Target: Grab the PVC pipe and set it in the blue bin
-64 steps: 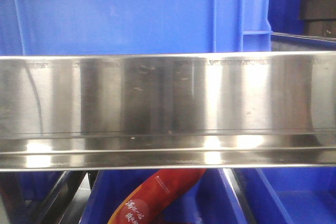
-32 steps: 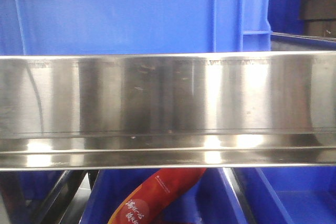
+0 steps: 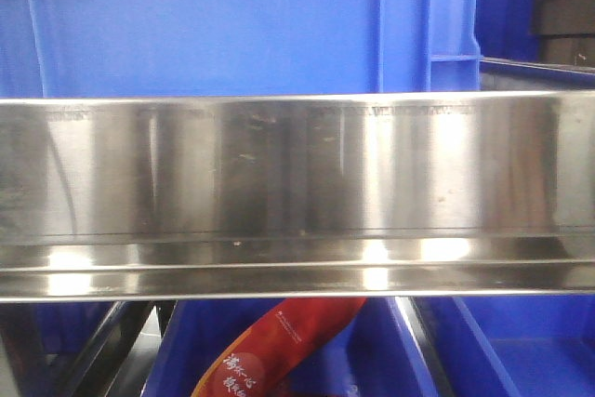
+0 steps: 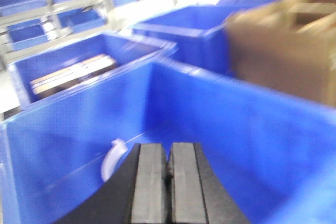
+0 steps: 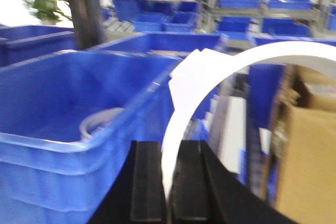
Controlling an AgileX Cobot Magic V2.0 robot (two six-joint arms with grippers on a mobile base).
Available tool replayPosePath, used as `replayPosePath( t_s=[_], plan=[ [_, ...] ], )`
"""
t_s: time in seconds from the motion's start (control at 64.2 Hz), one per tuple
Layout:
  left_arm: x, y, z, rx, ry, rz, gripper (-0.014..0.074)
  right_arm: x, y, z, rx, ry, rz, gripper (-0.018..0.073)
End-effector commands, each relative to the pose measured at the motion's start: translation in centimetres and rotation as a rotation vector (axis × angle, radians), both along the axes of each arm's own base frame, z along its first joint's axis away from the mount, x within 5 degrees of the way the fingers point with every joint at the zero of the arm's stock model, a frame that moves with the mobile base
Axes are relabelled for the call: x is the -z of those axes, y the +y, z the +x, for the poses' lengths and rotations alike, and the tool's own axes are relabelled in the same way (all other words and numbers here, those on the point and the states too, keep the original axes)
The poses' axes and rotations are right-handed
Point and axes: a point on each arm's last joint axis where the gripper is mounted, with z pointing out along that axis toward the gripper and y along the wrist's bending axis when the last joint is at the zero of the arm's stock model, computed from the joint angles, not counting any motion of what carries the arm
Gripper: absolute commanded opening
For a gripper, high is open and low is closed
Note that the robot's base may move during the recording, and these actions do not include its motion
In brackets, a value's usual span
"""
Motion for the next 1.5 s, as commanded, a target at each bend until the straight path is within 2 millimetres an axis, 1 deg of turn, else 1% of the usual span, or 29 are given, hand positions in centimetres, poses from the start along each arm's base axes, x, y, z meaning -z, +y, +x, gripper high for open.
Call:
replayPosePath(
  t_s=[0.0, 0.156, 0.249, 0.312, 0.436, 0.577, 0.67, 0.748, 0.92, 1.06, 1.184, 1.325, 1.356, 1.418, 1.465, 1.481],
  plan=[
    [-0.8, 0.7, -1.8, 0.021, -0.005, -0.059, -0.0111, -0.6, 0.1, 0.0, -0.015, -0.06, -0.001, -0.0167],
    [0.2, 1.8, -3.9, 0.025, -0.006, -0.073, -0.0111, -1.2, 0.4, -0.1, -0.042, -0.121, 0.013, -0.0167],
    [1.4, 2.4, -5.0, 0.028, 0.01, -0.079, -0.0111, -1.4, 0.6, 0.0, -0.067, -0.142, 0.019, -0.0167],
    [2.6, 2.8, -5.7, 0.03, 0.026, -0.08, -0.0111, -1.3, 0.8, 0.4, -0.089, -0.132, 0.021, -0.0167],
    [4.3, 3.6, -7.0, 0.027, 0.031, -0.083, -0.0111, -1.5, 1.4, 1.7, -0.138, -0.1, 0.024, -0.0167],
    [5.7, 4.5, -8.5, 0.019, 0.02, -0.136, -0.0111, -2.9, 2.2, 3.3, -0.186, -0.106, 0.003, -0.0167],
    [6.4, 5.0, -9.2, 0.017, -0.01, -0.154, -0.0111, -3.6, 2.9, 4.8, -0.219, -0.093, -0.024, -0.0167],
    [7.0, 5.4, -9.7, 0.014, -0.02, -0.16, -0.0111, -4.0, 3.7, 6.5, -0.25, -0.075, -0.046, -0.0167],
    [7.8, 6.3, -10.1, -0.054, -0.031, -0.16, -0.0111, -4.1, 6.0, 10.3, -0.322, -0.038, -0.102, -0.0167],
    [7.9, 7.3, -9.9, -0.159, -0.042, -0.15, -0.0111, -4.3, 7.5, 12.5, -0.333, -0.085, -0.133, -0.0167],
    [7.9, 8.4, -9.5, -0.283, -0.07, -0.1, -0.0111, -3.1, 8.2, 14.9, -0.304, -0.084, -0.142, -0.0167],
    [7.9, 9.3, -9.3, -0.386, -0.082, -0.078, -0.0111, -1.9, 8.6, 16.7, -0.289, -0.07, -0.211, -0.0166],
    [7.9, 9.4, -9.3, -0.401, -0.083, -0.075, -0.0111, -1.8, 8.6, 16.9, -0.283, -0.075, -0.216, -0.0155],
    [7.9, 9.7, -9.2, -0.429, -0.083, -0.074, -0.0111, -1.5, 8.7, 17.4, -0.275, -0.08, -0.226, -0.0102],
    [7.9, 9.8, -9.2, -0.445, -0.082, -0.071, -0.0111, -1.4, 8.7, 17.6, -0.268, -0.086, -0.224, -0.0045],
    [7.9, 9.9, -9.2, -0.451, -0.08, -0.07, -0.0111, -1.4, 8.8, 17.7, -0.266, -0.089, -0.224, -0.0011]
  ],
)
